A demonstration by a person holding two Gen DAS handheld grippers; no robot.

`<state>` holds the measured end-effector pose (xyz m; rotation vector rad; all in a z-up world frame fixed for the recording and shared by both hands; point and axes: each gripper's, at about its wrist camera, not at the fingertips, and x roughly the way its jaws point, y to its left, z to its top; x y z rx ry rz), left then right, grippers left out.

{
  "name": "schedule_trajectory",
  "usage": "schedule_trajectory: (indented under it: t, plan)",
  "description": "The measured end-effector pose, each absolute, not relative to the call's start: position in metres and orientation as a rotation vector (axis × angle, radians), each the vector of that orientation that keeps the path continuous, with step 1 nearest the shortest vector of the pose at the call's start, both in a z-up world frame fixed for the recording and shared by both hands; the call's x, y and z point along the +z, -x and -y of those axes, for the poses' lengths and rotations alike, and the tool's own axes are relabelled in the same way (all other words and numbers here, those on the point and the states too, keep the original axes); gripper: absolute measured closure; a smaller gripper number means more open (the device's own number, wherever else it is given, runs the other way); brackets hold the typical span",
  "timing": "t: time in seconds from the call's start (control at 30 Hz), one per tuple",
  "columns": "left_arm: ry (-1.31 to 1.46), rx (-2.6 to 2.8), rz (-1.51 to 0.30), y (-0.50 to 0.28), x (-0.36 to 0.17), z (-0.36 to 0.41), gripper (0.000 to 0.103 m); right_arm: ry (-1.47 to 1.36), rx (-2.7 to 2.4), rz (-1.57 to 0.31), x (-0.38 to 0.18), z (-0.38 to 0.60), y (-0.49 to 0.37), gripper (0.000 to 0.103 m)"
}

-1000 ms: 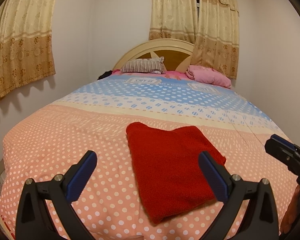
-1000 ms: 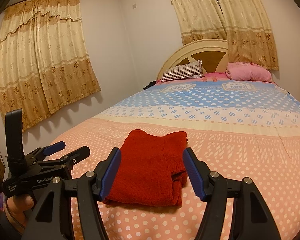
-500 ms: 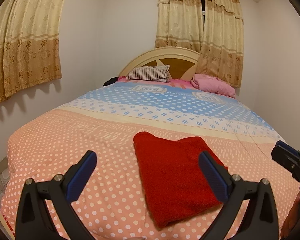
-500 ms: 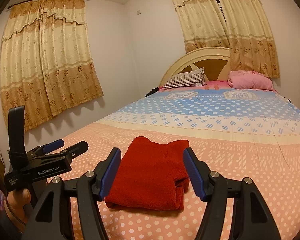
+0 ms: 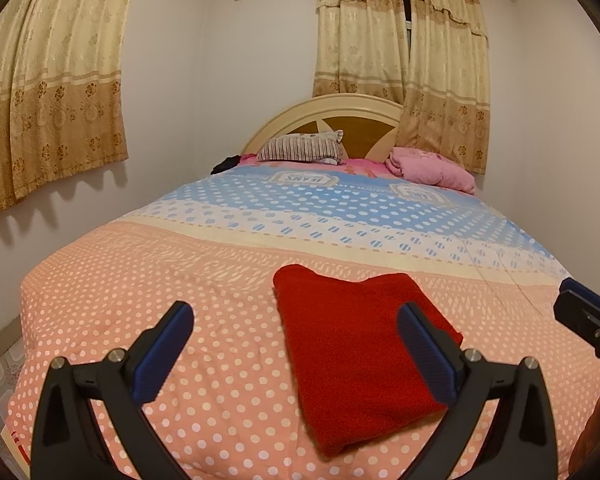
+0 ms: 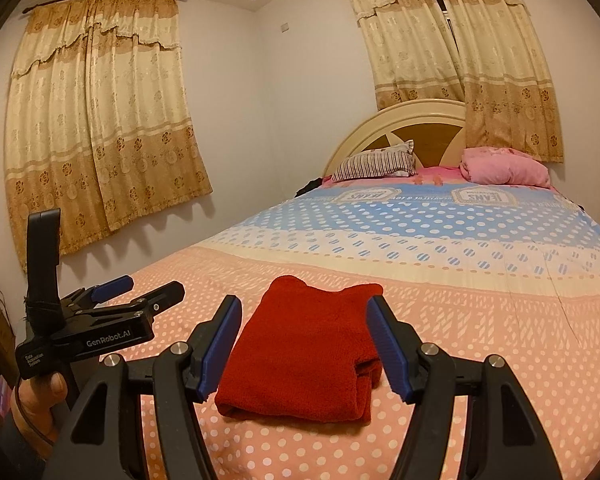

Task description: Fold small clothes

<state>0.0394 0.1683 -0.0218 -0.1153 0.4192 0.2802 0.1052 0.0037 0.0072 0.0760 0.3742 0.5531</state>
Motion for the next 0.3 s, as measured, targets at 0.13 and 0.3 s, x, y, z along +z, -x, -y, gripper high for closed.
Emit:
schedule_trajectory:
  t: [0.13, 0.3]
  plan:
    - [0.093, 0.286, -0.418, -0.0403, -0.0238, -0.1660, 0.000, -0.074, 0.553, -0.377, 0.0067, -0.0036, -0.1058, 0.037]
    - [0.073, 0.271, -0.412, -0.0399, -0.0243, -0.1619, 0.000, -0.069, 0.551, -0.385, 0.0053, -0.0032, -0.1072, 0.037]
